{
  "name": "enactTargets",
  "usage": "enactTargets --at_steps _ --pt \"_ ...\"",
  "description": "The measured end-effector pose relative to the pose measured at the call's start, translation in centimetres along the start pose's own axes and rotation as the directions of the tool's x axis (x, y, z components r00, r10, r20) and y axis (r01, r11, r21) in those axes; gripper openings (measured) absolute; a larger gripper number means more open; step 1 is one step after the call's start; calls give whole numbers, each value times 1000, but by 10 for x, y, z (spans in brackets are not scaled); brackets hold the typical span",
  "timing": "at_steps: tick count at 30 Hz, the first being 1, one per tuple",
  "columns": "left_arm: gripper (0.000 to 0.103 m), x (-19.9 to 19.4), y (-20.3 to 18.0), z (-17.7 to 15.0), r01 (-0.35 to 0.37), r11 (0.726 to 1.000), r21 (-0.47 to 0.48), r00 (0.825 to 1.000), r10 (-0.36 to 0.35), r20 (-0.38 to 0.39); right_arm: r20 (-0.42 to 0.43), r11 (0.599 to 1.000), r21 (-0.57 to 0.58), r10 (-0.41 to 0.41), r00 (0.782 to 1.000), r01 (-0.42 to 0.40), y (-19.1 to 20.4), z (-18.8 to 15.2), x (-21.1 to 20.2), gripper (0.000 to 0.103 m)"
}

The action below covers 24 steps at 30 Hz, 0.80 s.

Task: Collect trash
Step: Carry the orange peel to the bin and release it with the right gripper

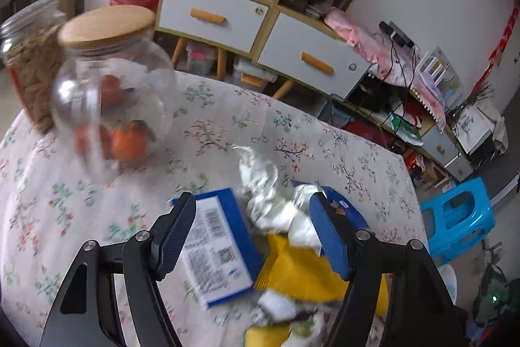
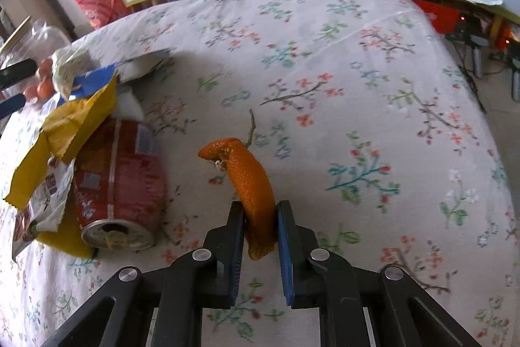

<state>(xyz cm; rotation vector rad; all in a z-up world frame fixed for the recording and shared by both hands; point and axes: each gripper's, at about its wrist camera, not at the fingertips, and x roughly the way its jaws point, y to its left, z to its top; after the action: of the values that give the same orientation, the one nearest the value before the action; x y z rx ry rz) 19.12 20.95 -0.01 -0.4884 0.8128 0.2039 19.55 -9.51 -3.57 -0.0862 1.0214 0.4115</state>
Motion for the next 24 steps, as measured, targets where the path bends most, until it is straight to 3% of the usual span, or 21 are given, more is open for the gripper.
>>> enactTargets --at_steps 2,4,6,9,14,24 --pt "69 15 -6 2 -21 1000 -1 999 21 -24 3 1000 9 -3 1000 3 -4 1 -2 16" --pt "55 26 -9 2 -31 1000 -6 999 31 -41 6 1000 16 -7 1000 7 -8 1 -3 16" --pt "18 32 -11 1 -45 999 -9 998 44 -54 5 1000 23 -10 1000 10 -12 2 -4 16" --pt "13 30 -13 -3 -66 998 -9 997 65 -45 6 999 34 -8 1000 8 -18 2 -6 16" --pt "10 0 -20 -5 -62 998 7 997 61 36 27 999 46 -5 1000 3 -25 3 -17 16" --pt "10 -71 -40 -23 22 995 98 994 -33 109 75 998 64 -15 997 10 -37 -4 -48 16"
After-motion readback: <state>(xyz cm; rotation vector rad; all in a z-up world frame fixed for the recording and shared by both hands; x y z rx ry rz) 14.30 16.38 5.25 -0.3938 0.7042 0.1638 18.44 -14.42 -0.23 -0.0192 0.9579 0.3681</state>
